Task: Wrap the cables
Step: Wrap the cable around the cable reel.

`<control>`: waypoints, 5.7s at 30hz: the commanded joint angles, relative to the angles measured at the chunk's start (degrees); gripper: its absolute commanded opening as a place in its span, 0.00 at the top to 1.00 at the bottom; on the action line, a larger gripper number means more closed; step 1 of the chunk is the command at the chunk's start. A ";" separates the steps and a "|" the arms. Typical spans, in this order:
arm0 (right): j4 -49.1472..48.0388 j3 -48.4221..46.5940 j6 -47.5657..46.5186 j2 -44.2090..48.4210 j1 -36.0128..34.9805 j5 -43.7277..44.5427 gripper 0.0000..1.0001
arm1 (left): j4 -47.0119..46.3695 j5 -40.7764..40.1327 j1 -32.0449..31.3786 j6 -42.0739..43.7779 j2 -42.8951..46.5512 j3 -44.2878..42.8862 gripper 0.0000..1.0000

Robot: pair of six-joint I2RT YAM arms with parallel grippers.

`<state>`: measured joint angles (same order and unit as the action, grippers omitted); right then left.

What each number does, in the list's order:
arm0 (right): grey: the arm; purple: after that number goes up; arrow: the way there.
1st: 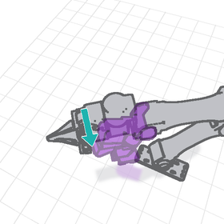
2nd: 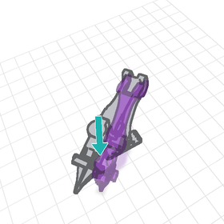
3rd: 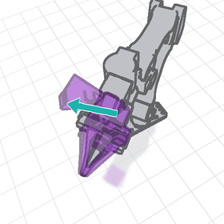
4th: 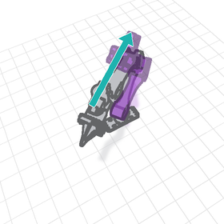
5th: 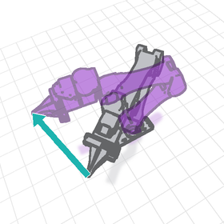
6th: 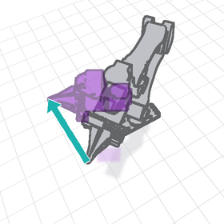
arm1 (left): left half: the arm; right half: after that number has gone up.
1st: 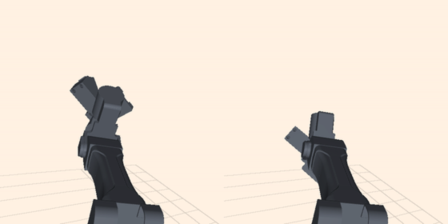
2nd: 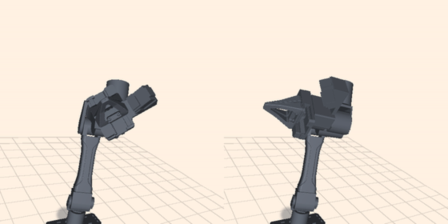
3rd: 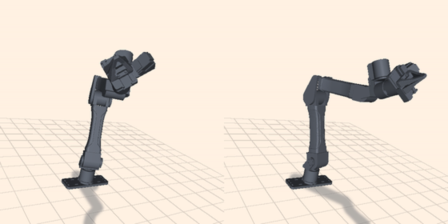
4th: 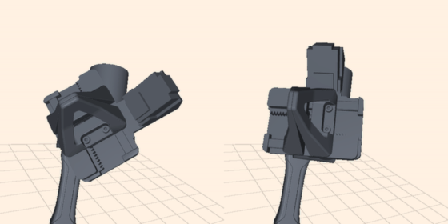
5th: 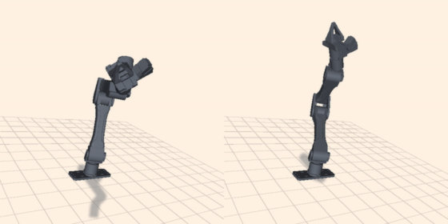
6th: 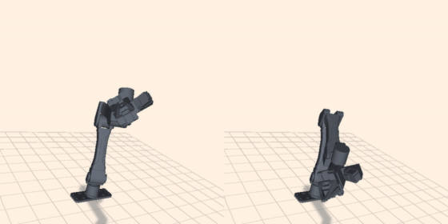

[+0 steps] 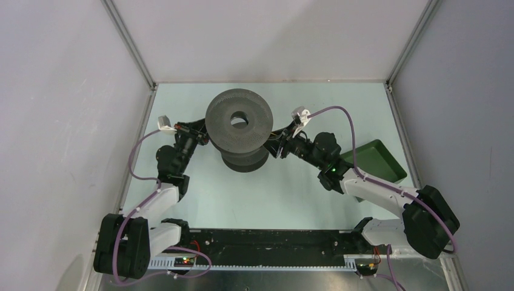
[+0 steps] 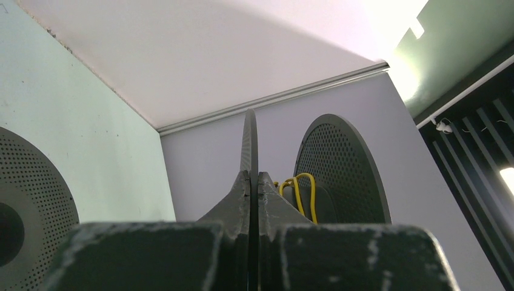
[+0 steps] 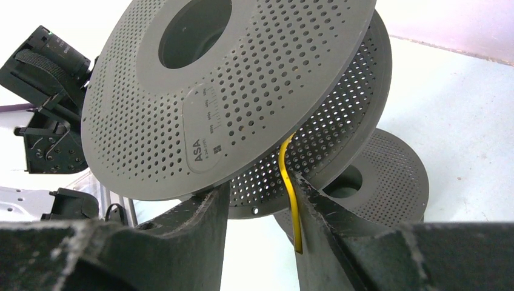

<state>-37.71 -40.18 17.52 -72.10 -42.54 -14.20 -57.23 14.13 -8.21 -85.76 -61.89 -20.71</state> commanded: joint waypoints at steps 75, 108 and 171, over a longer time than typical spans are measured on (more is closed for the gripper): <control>8.67 5.25 -27.39 18.37 21.33 -25.99 0.42 | -9.93 26.30 0.80 3.14 -5.79 -12.55 1.00; 3.75 0.46 -42.01 6.55 10.99 -16.28 0.51 | -10.05 26.22 0.79 3.09 -6.86 -12.69 1.00; -4.26 -7.80 32.33 -7.29 -5.85 11.74 1.00 | -10.08 -4.60 -2.16 10.00 4.23 -0.43 1.00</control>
<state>-37.19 -45.91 48.18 -78.13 -48.18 -1.69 -62.89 9.08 -9.37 -76.42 -59.46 -20.56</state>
